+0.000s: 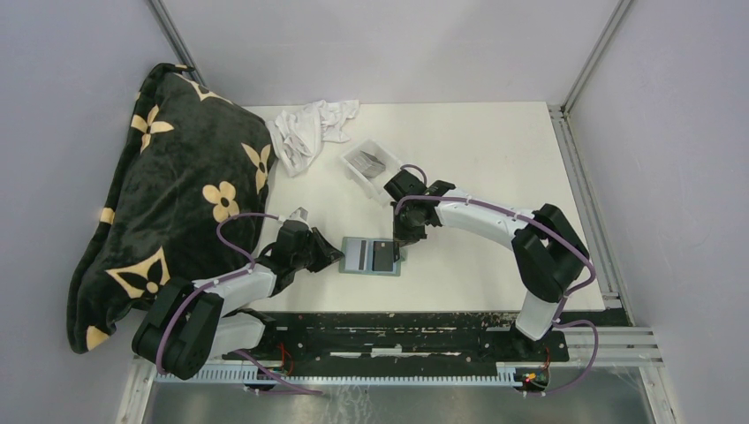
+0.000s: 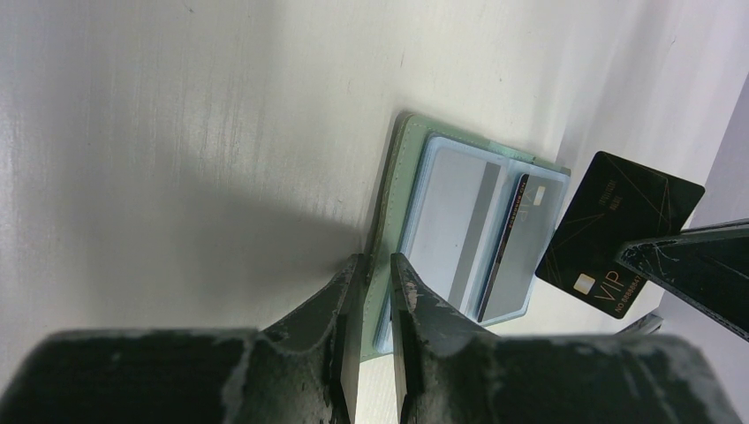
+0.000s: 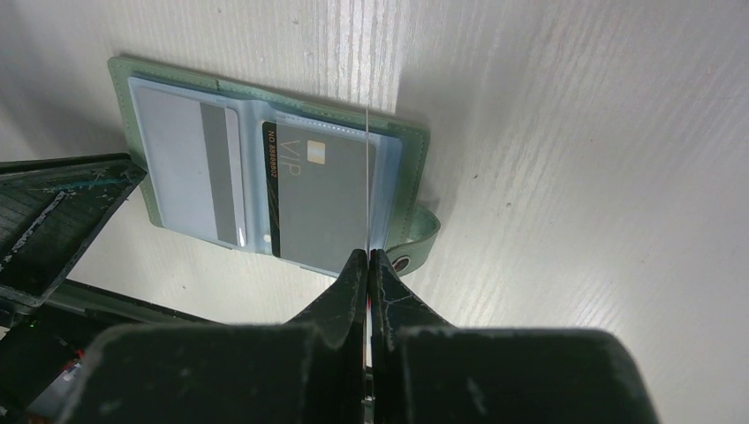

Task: Put the credit cards into the card holder
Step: Turn over the card slot in the card holder.

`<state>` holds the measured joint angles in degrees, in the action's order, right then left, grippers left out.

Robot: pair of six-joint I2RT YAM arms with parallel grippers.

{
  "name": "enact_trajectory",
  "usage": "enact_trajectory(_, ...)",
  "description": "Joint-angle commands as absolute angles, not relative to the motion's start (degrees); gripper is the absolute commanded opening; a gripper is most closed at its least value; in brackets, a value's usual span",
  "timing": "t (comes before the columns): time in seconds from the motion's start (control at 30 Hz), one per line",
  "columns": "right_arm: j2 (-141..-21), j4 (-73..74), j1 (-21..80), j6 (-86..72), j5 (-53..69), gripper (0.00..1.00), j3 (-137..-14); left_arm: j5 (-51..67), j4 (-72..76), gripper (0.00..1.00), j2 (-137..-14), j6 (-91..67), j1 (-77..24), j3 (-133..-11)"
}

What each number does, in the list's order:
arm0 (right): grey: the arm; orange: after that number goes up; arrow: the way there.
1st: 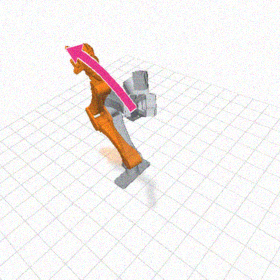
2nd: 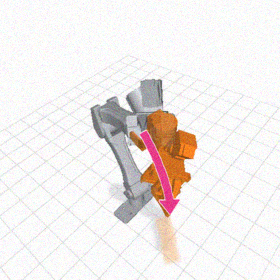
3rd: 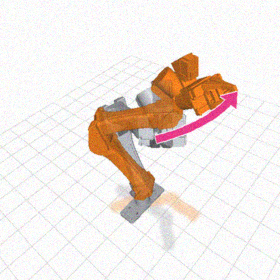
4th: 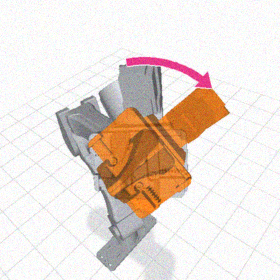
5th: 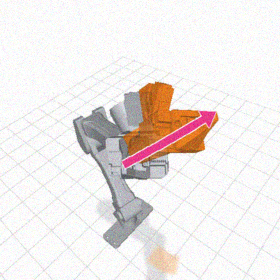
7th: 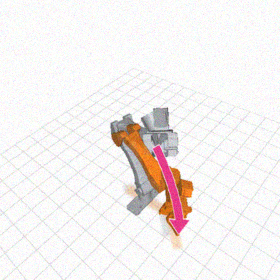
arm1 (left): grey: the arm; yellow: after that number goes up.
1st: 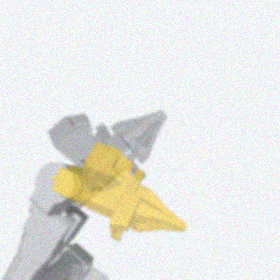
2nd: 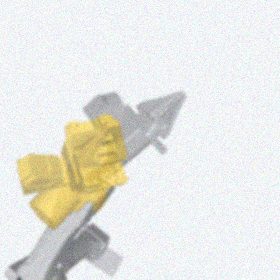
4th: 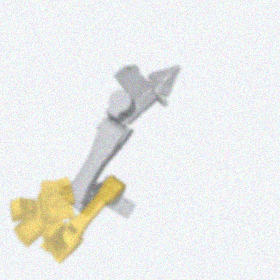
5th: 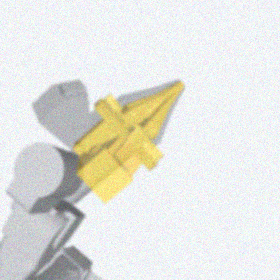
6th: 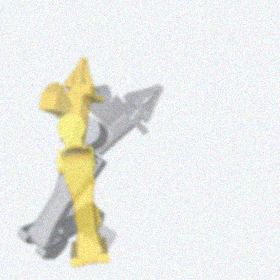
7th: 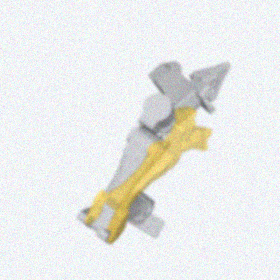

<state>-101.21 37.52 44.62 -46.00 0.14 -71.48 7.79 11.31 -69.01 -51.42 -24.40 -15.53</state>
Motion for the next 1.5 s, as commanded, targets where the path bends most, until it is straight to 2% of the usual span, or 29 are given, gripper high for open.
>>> enact_trajectory(0.0,-100.6,37.4,45.0,-45.9,-1.6,0.01,-73.4,7.4,8.5,0.25,-70.0,-50.7,-24.7,-14.8)
enact_trajectory(0.9,-101.9,36.9,45.0,-46.2,-1.2,0.01,-72.1,7.7,8.2,0.25,-69.9,-50.5,-24.7,-14.6)
enact_trajectory(1.47,-100.1,33.4,44.8,-49.5,0.2,0.01,-66.6,7.8,7.8,0.24,-69.1,-50.3,-24.7,-13.2)
